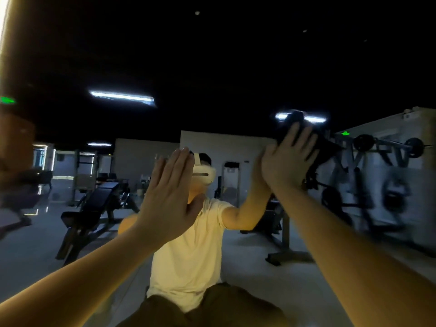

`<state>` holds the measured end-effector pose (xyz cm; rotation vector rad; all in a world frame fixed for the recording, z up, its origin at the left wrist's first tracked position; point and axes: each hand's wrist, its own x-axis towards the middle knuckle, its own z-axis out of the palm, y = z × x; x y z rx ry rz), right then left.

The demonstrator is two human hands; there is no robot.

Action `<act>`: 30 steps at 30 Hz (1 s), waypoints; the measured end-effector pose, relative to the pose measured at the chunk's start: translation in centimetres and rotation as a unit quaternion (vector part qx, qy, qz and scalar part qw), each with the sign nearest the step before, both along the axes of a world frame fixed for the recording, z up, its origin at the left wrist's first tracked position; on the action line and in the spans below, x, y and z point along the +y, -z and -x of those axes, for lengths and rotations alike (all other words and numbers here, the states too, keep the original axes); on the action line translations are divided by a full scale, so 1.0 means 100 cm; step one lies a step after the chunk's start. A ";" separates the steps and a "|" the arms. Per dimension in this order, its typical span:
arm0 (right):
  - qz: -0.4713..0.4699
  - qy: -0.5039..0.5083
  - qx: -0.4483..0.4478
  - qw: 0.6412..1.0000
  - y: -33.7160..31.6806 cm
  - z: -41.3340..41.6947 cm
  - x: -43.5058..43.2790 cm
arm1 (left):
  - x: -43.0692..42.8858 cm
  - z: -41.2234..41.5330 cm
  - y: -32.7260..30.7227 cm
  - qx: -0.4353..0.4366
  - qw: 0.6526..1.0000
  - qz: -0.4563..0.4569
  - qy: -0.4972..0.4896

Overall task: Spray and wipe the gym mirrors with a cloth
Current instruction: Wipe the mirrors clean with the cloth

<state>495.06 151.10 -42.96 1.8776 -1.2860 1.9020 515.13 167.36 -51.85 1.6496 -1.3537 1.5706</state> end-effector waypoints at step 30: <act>0.118 0.009 0.052 0.992 0.017 0.052 -0.060 | -0.073 0.069 -0.012 0.012 0.998 0.058 -0.012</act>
